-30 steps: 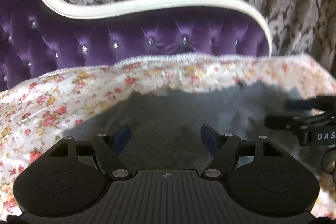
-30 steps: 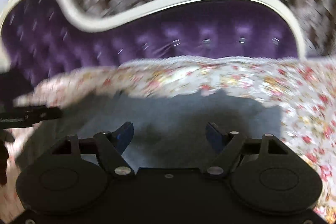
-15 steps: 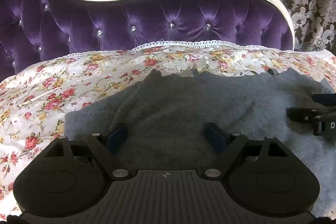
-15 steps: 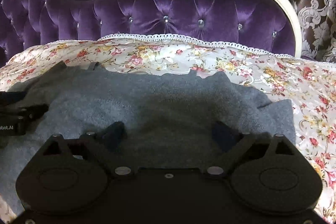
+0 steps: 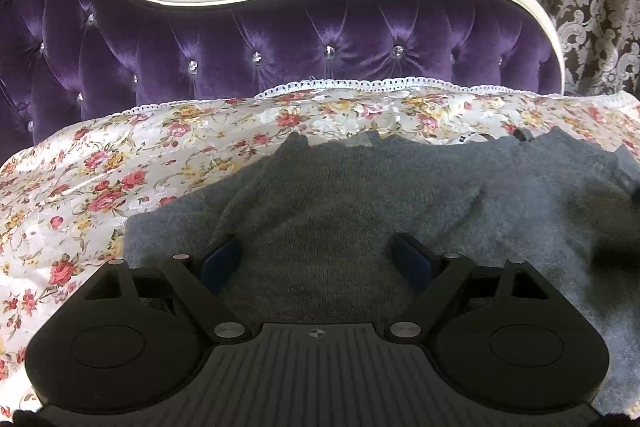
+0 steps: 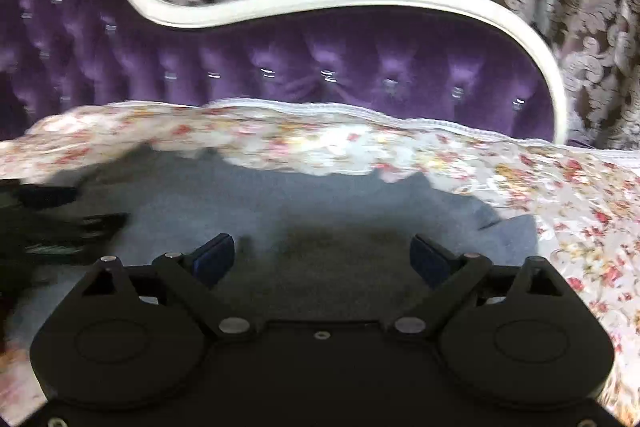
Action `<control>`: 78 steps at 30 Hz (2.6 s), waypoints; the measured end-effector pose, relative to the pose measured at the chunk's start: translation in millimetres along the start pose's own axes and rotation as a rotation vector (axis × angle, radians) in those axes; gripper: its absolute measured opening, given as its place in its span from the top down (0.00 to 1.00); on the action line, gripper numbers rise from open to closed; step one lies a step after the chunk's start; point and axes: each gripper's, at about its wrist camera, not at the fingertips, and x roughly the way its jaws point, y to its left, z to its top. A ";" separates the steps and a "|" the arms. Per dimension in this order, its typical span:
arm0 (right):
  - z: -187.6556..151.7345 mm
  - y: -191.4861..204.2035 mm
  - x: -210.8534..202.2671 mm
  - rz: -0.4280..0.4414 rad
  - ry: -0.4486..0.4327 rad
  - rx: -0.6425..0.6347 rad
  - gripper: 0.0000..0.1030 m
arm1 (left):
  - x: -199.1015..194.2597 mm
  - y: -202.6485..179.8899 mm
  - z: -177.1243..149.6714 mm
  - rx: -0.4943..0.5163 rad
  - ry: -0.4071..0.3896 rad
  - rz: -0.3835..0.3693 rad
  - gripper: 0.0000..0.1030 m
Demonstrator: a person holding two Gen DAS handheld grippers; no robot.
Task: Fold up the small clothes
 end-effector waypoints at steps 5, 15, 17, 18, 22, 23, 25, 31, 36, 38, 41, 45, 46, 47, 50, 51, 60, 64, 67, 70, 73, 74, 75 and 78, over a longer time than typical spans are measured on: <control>-29.3 29.2 -19.8 -0.050 0.067 -0.138 0.05 | -0.4 -0.2 -0.2 -0.001 -0.002 -0.001 0.17; -19.8 -49.0 -75.4 0.083 -0.013 0.151 0.04 | -1.0 -0.1 -0.1 -0.005 -0.006 -0.002 0.17; -18.7 -74.8 -74.6 0.064 -0.012 0.228 0.03 | -1.2 -0.7 -0.1 -0.004 -0.006 0.000 0.17; -19.7 -88.3 -71.4 0.062 0.008 0.266 0.03 | -1.3 -1.3 -0.1 -0.001 -0.006 0.003 0.17; -32.7 -129.7 -42.7 0.158 0.122 0.431 0.03 | -1.9 -2.9 0.6 0.009 -0.002 0.009 0.17; -35.2 -133.8 -35.4 0.183 0.138 0.459 0.02 | -1.7 -3.2 0.8 0.011 0.001 0.009 0.17; -39.7 -136.7 -30.2 0.227 0.118 0.479 0.00 | -1.2 -2.7 6.0 0.009 0.033 -0.001 0.18; -36.1 -140.8 -11.0 0.321 0.125 0.530 0.00 | -7.3 -6.5 46.9 -0.071 0.203 -0.074 0.20; -43.9 -139.4 -16.9 0.322 0.098 0.457 0.00 | -1.3 -38.4 66.2 -0.069 0.213 -0.120 0.19; -44.8 -136.6 -18.7 0.317 0.091 0.420 0.00 | 10.3 -53.0 63.8 -0.037 0.239 -0.114 0.19; -44.4 -138.4 -20.3 0.322 0.093 0.421 0.00 | 34.2 -70.4 50.9 -0.010 0.291 -0.061 0.16; -46.0 -145.5 -19.7 0.355 0.092 0.451 0.00 | 38.9 -78.6 44.2 -0.007 0.253 -0.020 0.12; -46.6 -147.0 -19.4 0.363 0.090 0.460 0.00 | 39.9 -79.1 44.4 -0.006 0.257 -0.019 0.12; -47.5 -148.6 -19.2 0.370 0.089 0.469 0.00 | 40.4 -78.7 45.5 -0.005 0.261 -0.021 0.12; -46.9 -153.7 -17.5 0.391 0.092 0.505 0.00 | 34.1 -72.4 50.4 -0.032 0.264 -0.033 0.15; -46.0 -155.3 -16.1 0.397 0.097 0.517 0.00 | 29.2 -69.3 51.0 -0.049 0.258 -0.037 0.17; -36.8 -157.8 -7.3 0.436 0.151 0.543 0.07 | -52.2 -46.9 10.1 -0.103 0.211 -0.057 0.17; -36.9 -151.9 -5.3 0.420 0.195 0.550 0.47 | -80.6 -33.3 -11.5 -0.119 0.222 -0.021 0.17; -37.4 -147.5 -5.7 0.394 0.198 0.553 0.51 | -100.9 -23.4 -24.8 -0.113 0.192 0.010 0.17; -32.6 -140.9 -7.0 0.341 0.216 0.529 0.56 | -115.8 -14.4 -35.9 -0.124 0.181 0.018 0.17; -24.0 -129.9 -9.8 0.275 0.235 0.475 0.61 | -123.7 -4.8 -45.4 -0.136 0.198 0.004 0.17; -21.0 -127.2 -11.1 0.259 0.239 0.464 0.62 | -126.1 -1.2 -48.5 -0.144 0.202 -0.002 0.17; -16.2 -122.7 -13.0 0.238 0.240 0.449 0.64 | -128.5 2.8 -51.7 -0.154 0.205 -0.006 0.17; 0.1 -107.5 -20.2 0.183 0.237 0.402 0.65 | -135.1 16.1 -59.9 -0.192 0.214 -0.034 0.17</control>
